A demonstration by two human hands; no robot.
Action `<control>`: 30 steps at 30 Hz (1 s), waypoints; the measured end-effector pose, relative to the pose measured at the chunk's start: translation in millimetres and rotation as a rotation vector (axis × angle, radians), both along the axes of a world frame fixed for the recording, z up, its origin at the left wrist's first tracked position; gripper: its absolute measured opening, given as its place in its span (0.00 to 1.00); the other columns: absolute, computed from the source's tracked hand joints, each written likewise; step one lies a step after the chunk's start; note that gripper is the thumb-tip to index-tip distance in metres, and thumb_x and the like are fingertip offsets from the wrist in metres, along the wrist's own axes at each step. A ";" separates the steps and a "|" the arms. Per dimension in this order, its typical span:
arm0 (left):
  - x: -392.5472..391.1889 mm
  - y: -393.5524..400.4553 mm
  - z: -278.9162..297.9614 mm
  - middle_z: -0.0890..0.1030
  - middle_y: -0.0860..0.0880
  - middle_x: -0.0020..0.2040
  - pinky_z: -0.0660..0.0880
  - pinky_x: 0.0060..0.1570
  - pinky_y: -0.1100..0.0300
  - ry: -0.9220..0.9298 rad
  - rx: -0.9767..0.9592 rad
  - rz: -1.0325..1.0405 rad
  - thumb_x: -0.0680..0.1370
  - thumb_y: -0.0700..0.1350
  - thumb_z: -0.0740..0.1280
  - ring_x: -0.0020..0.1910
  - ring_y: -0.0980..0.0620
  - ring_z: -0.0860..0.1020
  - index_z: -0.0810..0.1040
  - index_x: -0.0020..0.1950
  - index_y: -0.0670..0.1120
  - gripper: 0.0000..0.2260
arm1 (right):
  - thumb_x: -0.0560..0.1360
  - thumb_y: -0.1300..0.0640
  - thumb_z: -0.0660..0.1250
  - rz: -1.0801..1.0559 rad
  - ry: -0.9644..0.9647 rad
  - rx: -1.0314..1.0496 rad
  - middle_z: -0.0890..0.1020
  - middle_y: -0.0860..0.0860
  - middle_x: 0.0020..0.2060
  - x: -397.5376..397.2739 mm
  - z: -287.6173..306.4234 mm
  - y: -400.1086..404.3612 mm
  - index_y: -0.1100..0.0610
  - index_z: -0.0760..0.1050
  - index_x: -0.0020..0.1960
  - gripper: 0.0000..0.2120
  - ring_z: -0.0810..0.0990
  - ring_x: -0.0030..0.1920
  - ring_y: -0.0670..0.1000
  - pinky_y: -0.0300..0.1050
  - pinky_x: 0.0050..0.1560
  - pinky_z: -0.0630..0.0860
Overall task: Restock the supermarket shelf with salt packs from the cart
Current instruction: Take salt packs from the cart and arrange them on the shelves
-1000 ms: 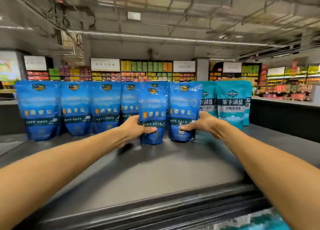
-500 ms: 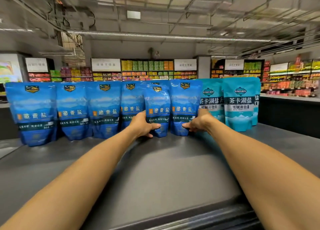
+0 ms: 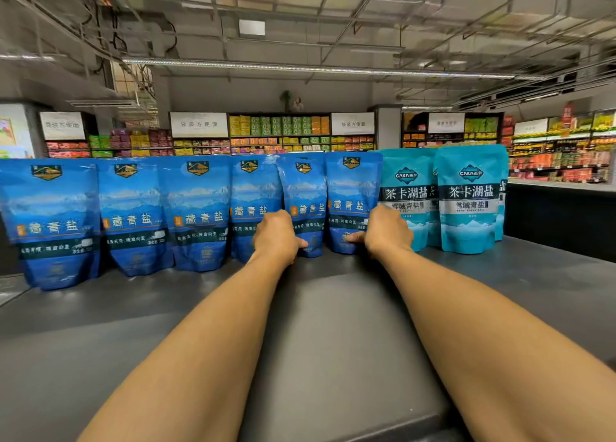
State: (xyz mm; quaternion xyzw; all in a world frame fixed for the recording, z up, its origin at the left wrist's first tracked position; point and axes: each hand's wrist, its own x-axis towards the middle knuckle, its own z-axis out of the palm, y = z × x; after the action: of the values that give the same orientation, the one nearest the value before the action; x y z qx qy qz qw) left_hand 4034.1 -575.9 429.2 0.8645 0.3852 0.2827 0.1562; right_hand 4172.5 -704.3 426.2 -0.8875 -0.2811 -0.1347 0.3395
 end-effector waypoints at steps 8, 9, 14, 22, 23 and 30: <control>-3.4 5.5 -6.4 0.81 0.42 0.49 0.72 0.41 0.52 0.104 0.208 0.067 0.76 0.50 0.72 0.50 0.42 0.80 0.73 0.46 0.44 0.12 | 0.80 0.61 0.59 -0.010 -0.121 -0.301 0.77 0.58 0.64 2.1 -8.1 7.6 0.57 0.72 0.66 0.15 0.76 0.63 0.61 0.52 0.55 0.72; -2.5 4.4 -6.5 0.81 0.42 0.49 0.72 0.40 0.52 0.123 0.241 0.072 0.77 0.49 0.72 0.50 0.41 0.80 0.72 0.46 0.45 0.11 | 0.79 0.62 0.58 -0.014 -0.128 -0.326 0.76 0.58 0.65 1.3 -8.8 7.9 0.57 0.72 0.66 0.16 0.76 0.64 0.61 0.52 0.56 0.72; -4.0 1.0 -4.9 0.80 0.42 0.52 0.72 0.40 0.52 0.170 0.311 0.062 0.78 0.49 0.70 0.50 0.40 0.80 0.74 0.49 0.45 0.10 | 0.78 0.63 0.59 -0.038 -0.131 -0.266 0.78 0.58 0.62 -4.2 -7.0 4.7 0.58 0.75 0.63 0.15 0.78 0.61 0.61 0.51 0.50 0.71; -34.3 -28.8 13.4 0.76 0.47 0.46 0.70 0.42 0.52 0.247 0.406 0.069 0.78 0.55 0.64 0.46 0.42 0.77 0.68 0.46 0.48 0.12 | 0.74 0.56 0.65 0.103 -0.072 -0.168 0.82 0.58 0.51 -25.4 14.2 -34.4 0.59 0.76 0.52 0.10 0.83 0.49 0.59 0.47 0.47 0.77; -38.2 -38.2 18.4 0.75 0.48 0.43 0.70 0.42 0.52 0.247 0.430 0.062 0.78 0.56 0.63 0.44 0.42 0.76 0.68 0.44 0.47 0.13 | 0.73 0.56 0.64 0.138 -0.054 -0.131 0.84 0.57 0.46 -29.1 16.8 -43.4 0.60 0.78 0.49 0.09 0.85 0.44 0.58 0.49 0.47 0.81; -60.2 -132.5 34.4 0.84 0.50 0.34 0.79 0.44 0.53 -0.103 0.022 -0.200 0.78 0.52 0.62 0.39 0.46 0.83 0.79 0.35 0.45 0.16 | 0.77 0.61 0.65 0.394 0.085 0.320 0.81 0.53 0.24 -64.8 31.3 -159.1 0.63 0.79 0.38 0.11 0.80 0.22 0.50 0.40 0.25 0.75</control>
State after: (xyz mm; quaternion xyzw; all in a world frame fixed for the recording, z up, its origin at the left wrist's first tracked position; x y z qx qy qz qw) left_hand 3973.9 -708.4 463.6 0.8845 0.2854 0.3142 0.1936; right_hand 4107.7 -863.4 457.5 -0.7554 -0.4093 -0.0710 0.5068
